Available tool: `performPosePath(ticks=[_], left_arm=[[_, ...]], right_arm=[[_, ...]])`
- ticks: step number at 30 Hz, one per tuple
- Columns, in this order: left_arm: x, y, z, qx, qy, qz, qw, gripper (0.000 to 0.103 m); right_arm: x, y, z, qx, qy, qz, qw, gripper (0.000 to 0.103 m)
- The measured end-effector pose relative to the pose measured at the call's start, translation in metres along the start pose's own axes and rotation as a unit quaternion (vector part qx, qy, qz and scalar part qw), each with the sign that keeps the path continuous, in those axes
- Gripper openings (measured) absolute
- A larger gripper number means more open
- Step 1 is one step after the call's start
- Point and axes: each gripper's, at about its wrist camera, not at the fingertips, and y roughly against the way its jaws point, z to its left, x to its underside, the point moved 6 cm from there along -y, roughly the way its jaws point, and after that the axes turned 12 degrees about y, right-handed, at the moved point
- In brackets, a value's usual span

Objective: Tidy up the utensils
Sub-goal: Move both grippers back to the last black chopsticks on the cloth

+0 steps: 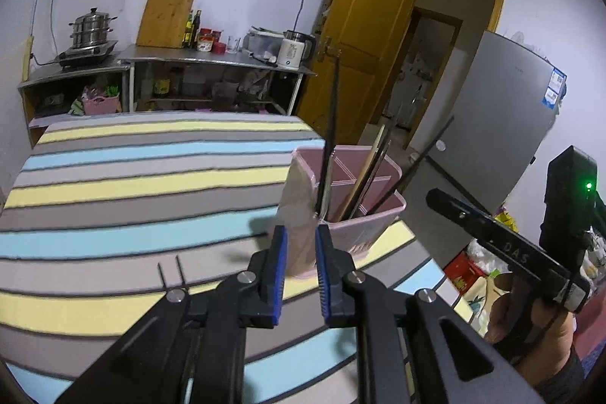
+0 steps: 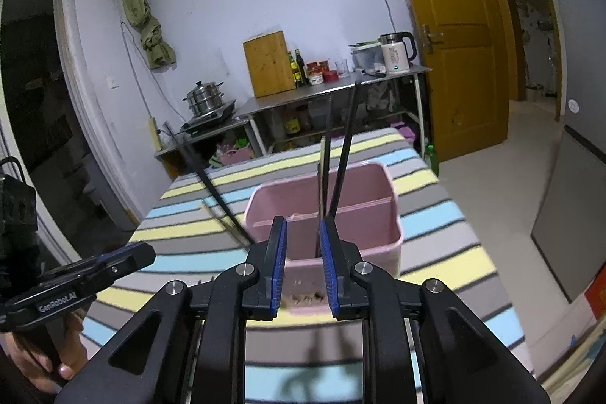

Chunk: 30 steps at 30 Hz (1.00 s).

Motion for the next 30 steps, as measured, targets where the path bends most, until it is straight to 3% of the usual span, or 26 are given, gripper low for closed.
performPosePath(ticks=[17,30], left_arm=[[0.073,-0.007,0.087,-0.093,0.047,0.046,0.9935,0.018],[0.083,-0.043,0.12,-0.126,0.076,0.071,0.9865,0.019]], right_arm=[[0.075,-0.019,0.054,-0.055,0.01,0.07,0.996,0.02],[0.101,-0.039,0.077,-0.083,0.026,0.107,0.99,0.02]])
